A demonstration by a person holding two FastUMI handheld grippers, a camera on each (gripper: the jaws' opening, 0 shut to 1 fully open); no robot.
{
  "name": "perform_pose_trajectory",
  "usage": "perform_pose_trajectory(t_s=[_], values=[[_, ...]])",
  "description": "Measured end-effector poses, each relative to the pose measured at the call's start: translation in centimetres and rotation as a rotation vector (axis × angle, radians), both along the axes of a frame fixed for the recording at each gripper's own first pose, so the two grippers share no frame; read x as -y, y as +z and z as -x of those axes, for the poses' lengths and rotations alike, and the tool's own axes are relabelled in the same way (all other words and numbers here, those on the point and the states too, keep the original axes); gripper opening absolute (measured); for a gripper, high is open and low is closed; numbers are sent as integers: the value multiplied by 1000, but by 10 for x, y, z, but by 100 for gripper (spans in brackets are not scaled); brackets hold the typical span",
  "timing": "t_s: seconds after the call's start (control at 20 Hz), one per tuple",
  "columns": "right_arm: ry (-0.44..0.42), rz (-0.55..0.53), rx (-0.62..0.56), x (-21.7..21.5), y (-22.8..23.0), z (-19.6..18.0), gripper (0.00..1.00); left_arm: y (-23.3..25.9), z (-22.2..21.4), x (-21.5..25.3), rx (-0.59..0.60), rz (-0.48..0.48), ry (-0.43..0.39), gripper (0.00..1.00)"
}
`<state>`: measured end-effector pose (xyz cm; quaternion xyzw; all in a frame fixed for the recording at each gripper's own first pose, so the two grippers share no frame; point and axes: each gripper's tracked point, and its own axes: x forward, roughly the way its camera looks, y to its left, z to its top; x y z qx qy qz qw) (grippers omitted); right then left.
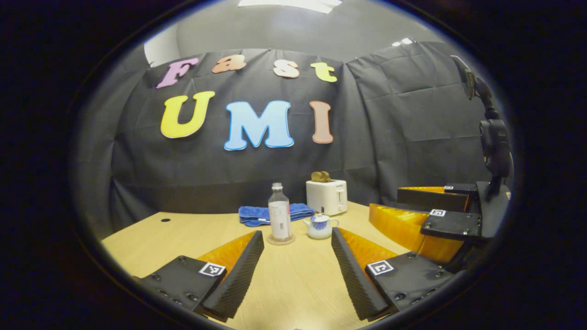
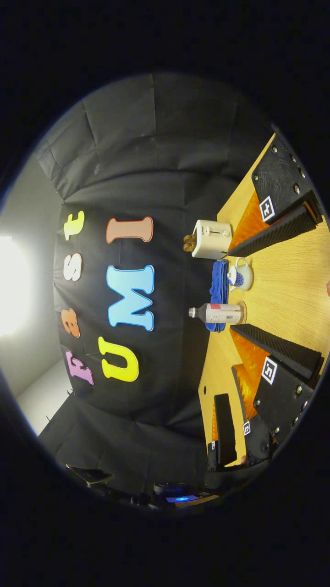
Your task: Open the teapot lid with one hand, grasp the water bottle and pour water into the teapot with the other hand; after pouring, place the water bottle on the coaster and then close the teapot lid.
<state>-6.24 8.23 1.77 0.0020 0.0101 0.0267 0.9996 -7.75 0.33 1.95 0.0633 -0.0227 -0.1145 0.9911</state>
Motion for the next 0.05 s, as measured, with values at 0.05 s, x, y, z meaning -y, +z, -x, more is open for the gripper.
perform_pose_trajectory(t_s=[0.05], values=[[-10,0,8,1,2,4,91,3,1,0,12,-4,-2,100]])
